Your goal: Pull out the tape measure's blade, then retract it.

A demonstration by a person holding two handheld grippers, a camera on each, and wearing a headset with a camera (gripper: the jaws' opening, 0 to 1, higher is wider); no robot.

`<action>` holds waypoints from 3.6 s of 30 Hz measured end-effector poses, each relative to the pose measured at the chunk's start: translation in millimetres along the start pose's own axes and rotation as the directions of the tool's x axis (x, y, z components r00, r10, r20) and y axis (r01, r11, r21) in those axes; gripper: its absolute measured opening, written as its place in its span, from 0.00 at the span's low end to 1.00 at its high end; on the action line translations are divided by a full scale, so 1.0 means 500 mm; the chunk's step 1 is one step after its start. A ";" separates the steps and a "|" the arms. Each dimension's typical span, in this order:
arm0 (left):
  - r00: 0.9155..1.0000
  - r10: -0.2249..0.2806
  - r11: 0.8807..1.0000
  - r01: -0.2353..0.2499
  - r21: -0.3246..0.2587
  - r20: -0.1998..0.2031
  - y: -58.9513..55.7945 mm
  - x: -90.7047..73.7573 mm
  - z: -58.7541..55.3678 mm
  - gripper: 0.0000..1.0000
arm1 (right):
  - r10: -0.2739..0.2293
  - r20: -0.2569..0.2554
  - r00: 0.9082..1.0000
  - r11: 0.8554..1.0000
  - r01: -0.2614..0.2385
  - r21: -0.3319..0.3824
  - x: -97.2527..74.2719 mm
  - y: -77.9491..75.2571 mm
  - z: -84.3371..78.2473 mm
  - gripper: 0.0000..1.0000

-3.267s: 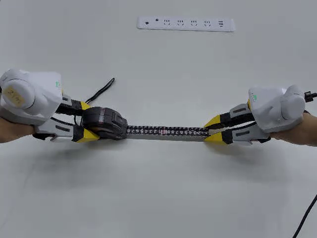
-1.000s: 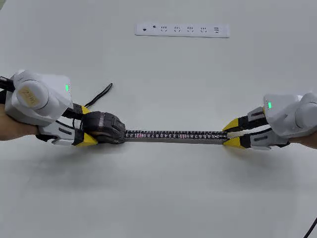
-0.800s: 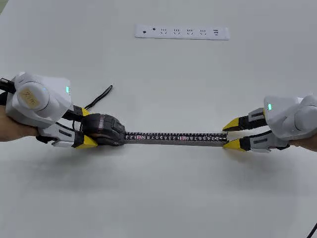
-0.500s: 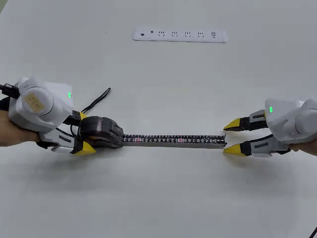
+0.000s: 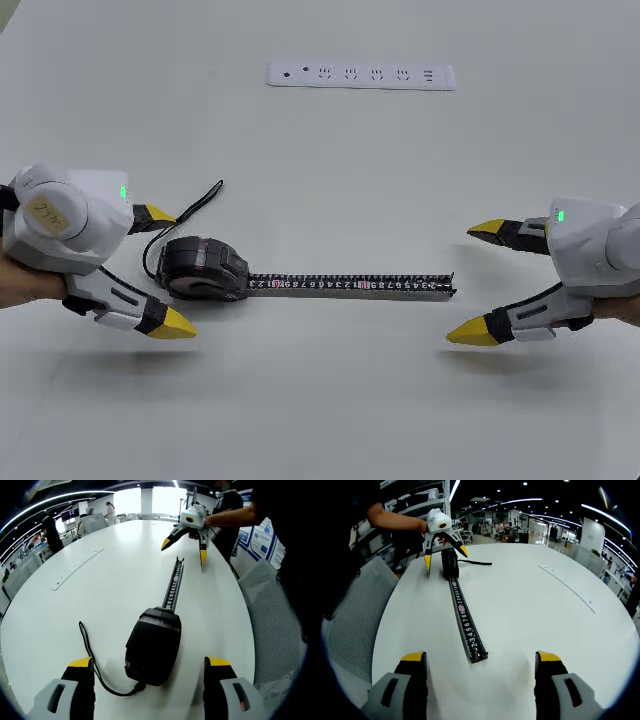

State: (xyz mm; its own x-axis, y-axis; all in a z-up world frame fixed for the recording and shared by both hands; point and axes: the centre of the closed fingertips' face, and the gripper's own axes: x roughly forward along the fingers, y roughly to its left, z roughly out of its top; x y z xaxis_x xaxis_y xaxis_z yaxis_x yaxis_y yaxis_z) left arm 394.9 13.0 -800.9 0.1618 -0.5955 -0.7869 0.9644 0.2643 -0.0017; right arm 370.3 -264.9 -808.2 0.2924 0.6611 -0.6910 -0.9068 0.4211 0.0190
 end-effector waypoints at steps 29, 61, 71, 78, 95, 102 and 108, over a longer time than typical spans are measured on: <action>0.979 0.160 0.981 -0.144 -0.131 0.129 0.004 -0.082 0.024 1.00 | -0.154 0.074 0.985 0.985 0.147 0.086 -0.064 -0.007 0.025 1.00; 0.898 0.376 0.891 -0.284 -0.354 0.227 -0.098 -0.126 0.024 1.00 | -0.331 0.093 0.939 0.926 0.305 0.224 -0.118 0.091 0.028 1.00; 0.868 0.436 0.859 -0.323 -0.397 0.237 -0.123 -0.134 0.027 1.00 | -0.364 0.088 0.927 0.910 0.334 0.245 -0.105 0.126 0.031 1.00; 0.867 0.444 0.838 -0.313 -0.447 0.225 -0.161 -0.122 0.028 1.00 | -0.378 0.095 0.921 0.899 0.341 0.276 -0.083 0.157 0.047 1.00; 0.834 0.510 0.796 -0.365 -0.483 0.209 -0.177 -0.117 0.044 1.00 | -0.444 0.127 0.887 0.855 0.377 0.357 -0.078 0.187 0.080 1.00; 0.821 0.532 0.778 -0.378 -0.501 0.207 -0.179 -0.118 0.041 1.00 | -0.446 0.128 0.886 0.850 0.375 0.370 -0.080 0.191 0.082 1.00; 0.811 0.544 0.764 -0.371 -0.528 0.218 -0.180 -0.121 0.046 1.00 | -0.452 0.140 0.881 0.840 0.368 0.398 -0.078 0.199 0.087 1.00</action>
State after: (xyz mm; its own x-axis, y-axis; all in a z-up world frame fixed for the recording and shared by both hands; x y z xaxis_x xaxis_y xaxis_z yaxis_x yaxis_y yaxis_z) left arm 302.9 7.7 -739.2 0.7010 -0.5041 -0.5044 0.5665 0.8233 -0.0356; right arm 281.8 -221.6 -748.1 0.7097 0.4790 -0.5166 -0.5337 0.8442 0.0495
